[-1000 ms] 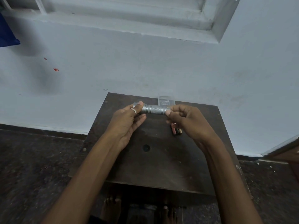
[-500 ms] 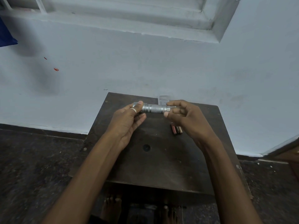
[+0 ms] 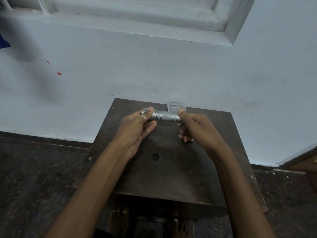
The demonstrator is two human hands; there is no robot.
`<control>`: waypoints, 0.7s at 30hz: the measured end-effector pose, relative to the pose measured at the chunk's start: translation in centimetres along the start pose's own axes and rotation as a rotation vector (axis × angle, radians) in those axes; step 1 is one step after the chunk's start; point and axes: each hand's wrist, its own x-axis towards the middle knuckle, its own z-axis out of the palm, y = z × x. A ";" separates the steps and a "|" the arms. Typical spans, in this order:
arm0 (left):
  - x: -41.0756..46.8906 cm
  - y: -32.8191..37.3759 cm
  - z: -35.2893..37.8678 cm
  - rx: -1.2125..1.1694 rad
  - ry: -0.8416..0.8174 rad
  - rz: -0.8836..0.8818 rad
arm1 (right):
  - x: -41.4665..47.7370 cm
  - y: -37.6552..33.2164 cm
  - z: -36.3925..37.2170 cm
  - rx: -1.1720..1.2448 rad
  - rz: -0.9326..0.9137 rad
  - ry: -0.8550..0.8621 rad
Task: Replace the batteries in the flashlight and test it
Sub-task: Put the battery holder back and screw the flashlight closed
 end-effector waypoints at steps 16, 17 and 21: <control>0.1 0.1 0.0 0.004 0.010 0.008 | 0.3 0.2 -0.1 0.044 -0.107 0.018; 0.1 0.0 0.0 0.010 0.002 0.009 | 0.2 0.2 -0.1 0.005 -0.101 0.032; 0.2 0.0 -0.2 0.033 -0.043 0.031 | 0.0 0.2 0.1 -0.087 -0.077 0.065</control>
